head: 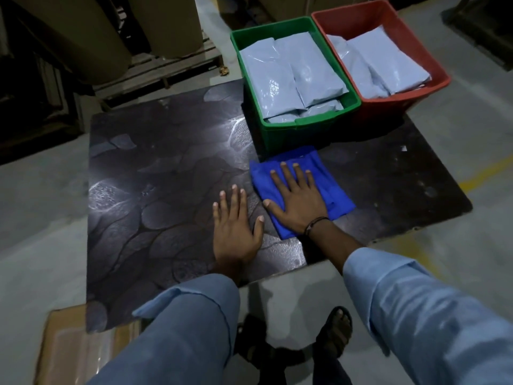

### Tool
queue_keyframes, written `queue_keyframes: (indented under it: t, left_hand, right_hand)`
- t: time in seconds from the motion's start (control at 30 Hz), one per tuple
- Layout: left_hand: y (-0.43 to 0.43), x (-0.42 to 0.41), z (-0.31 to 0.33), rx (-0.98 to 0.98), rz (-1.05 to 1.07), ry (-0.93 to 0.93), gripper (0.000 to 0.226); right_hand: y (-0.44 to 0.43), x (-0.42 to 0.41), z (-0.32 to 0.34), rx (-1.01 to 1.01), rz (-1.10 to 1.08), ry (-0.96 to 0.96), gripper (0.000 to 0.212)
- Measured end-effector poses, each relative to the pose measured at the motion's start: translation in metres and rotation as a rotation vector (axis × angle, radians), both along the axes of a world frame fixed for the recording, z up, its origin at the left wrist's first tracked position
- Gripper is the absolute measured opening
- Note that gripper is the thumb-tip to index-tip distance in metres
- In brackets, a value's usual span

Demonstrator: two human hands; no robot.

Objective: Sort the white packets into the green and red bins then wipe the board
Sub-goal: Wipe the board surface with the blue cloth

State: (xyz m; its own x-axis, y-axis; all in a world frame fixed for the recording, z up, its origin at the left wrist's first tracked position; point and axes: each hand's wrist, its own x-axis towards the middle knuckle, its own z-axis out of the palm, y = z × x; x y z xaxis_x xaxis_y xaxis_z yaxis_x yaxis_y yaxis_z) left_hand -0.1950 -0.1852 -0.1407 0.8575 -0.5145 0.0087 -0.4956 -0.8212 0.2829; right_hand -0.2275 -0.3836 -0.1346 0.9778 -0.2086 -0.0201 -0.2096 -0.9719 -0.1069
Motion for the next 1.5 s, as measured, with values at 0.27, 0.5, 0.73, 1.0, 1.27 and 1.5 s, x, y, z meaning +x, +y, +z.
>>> queue_keyframes:
  t: [0.27,0.5,0.73,1.0,1.27,1.5]
  left_hand:
    - [0.054,0.019,0.003,-0.027,0.004,0.026,0.07]
    - [0.089,0.087,0.001,0.029,0.059,-0.028,0.08]
    - [0.091,0.088,-0.004,-0.03,0.085,-0.032,0.082]
    - [0.09,0.088,-0.003,-0.041,0.086,-0.028,0.079]
    - [0.091,0.087,-0.005,-0.041,0.092,-0.068,0.08]
    - [0.092,0.085,-0.004,-0.022,0.085,-0.038,0.081]
  right_hand:
    - [0.075,-0.082,0.01,0.02,0.17,0.049,0.079]
    - [0.107,-0.014,0.007,0.017,0.179,0.024,0.08]
    - [0.103,0.085,-0.002,0.01,0.048,0.052,0.081]
    - [0.128,-0.043,0.013,0.038,0.142,0.047,0.079]
    - [0.116,0.042,-0.001,-0.001,0.032,0.045,0.081]
    - [0.11,0.057,-0.003,-0.02,0.044,0.052,0.082]
